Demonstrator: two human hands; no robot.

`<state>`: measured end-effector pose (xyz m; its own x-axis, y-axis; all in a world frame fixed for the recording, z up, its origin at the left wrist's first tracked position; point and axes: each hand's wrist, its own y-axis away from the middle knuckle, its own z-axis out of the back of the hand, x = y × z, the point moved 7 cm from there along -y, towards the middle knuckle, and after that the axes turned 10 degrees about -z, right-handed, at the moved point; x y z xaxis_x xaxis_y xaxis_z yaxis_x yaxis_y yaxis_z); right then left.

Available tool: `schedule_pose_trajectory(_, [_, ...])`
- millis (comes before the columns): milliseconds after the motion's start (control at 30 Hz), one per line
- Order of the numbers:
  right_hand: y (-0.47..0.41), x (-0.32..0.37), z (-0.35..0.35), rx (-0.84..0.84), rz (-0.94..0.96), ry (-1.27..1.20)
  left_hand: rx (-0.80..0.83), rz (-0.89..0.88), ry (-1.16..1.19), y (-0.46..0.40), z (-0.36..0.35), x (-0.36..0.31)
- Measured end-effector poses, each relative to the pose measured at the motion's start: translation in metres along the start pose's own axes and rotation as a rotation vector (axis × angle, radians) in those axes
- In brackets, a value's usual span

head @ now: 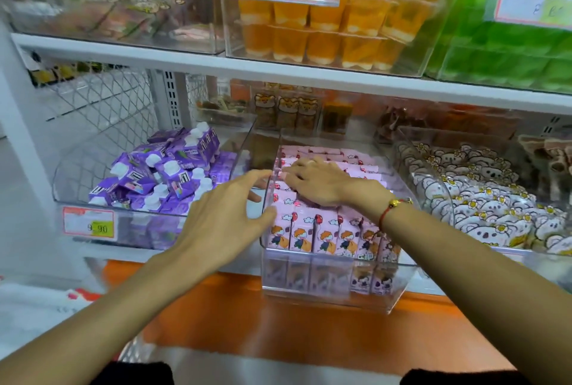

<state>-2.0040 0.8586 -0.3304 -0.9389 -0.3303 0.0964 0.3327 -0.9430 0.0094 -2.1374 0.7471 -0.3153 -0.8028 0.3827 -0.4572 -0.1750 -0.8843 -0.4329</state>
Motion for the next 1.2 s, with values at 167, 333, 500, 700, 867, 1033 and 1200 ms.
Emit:
schedule_pose_trajectory(167, [0.009, -0.006, 0.028, -0.308, 0.011, -0.122, -0.071, 0.044, 0.236, -0.002, 0.01, 0.005])
schedule_pose_trajectory(333, [-0.005, 0.002, 0.028, -0.199, -0.039, -0.144, -0.018, 0.055, 0.24, 0.0, 0.007, 0.002])
schedule_pose_trajectory(500, [0.005, -0.004, 0.043, -0.346, -0.084, -0.497, -0.008, 0.039, 0.332, -0.001, 0.005, 0.003])
schedule_pose_trajectory(700, [0.068, -0.027, 0.071, -0.811, -0.135, -1.043, -0.088, 0.001, 0.372, -0.016, 0.012, -0.003])
schedule_pose_trajectory(867, [0.102, -0.043, 0.076, -0.845, -0.189, -1.316, -0.211, -0.069, 0.475, -0.04, 0.021, -0.034])
schedule_pose_trajectory(1033, [0.111, -0.043, 0.068, -0.666, -0.234, -1.483, -0.148, -0.128, 0.583, -0.026, -0.006, -0.059])
schedule_pose_trajectory(1200, [0.119, -0.043, 0.057, -0.548, -0.275, -1.483, -0.042, -0.128, 0.629, -0.009, -0.026, -0.057])
